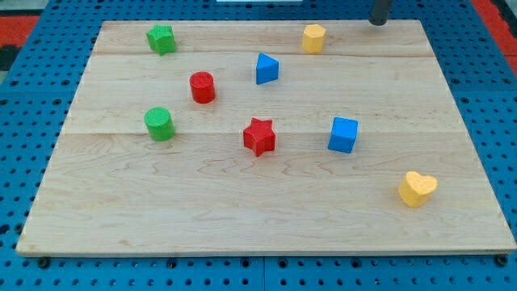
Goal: Slide the hexagon on top of the heart
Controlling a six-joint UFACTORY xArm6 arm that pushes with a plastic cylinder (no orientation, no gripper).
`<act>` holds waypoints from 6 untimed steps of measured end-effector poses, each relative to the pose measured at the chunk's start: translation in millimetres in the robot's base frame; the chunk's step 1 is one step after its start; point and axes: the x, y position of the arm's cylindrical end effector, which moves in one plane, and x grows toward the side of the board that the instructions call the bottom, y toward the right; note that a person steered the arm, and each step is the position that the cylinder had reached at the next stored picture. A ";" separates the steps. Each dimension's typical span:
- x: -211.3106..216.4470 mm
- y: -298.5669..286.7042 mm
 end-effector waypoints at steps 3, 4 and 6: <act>3.1 -5.7; 3.2 -54.5; 65.6 -133.9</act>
